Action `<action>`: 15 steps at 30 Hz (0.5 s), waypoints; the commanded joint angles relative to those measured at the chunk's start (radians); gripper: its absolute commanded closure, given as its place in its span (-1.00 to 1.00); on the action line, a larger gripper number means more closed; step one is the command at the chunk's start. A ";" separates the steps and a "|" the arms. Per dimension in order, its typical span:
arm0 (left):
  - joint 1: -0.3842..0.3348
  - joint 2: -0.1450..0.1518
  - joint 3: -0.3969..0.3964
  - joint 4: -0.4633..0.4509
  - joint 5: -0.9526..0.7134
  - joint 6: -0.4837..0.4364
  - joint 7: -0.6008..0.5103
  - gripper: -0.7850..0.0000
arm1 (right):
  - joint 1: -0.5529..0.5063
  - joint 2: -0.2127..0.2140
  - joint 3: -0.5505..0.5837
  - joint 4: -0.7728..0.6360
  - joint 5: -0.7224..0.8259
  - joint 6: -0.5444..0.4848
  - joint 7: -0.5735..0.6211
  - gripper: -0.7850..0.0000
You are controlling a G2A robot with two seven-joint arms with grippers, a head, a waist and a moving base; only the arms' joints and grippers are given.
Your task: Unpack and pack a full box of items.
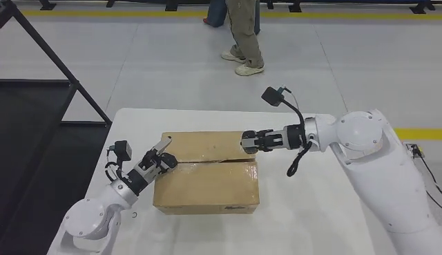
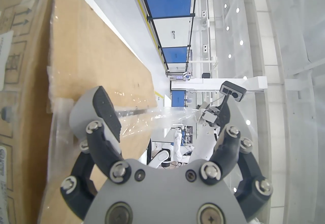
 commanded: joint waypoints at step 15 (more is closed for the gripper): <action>-0.001 0.000 0.003 0.003 -0.041 -0.005 0.031 -1.00 | 0.007 0.016 -0.009 0.084 -0.043 -0.022 0.044 1.00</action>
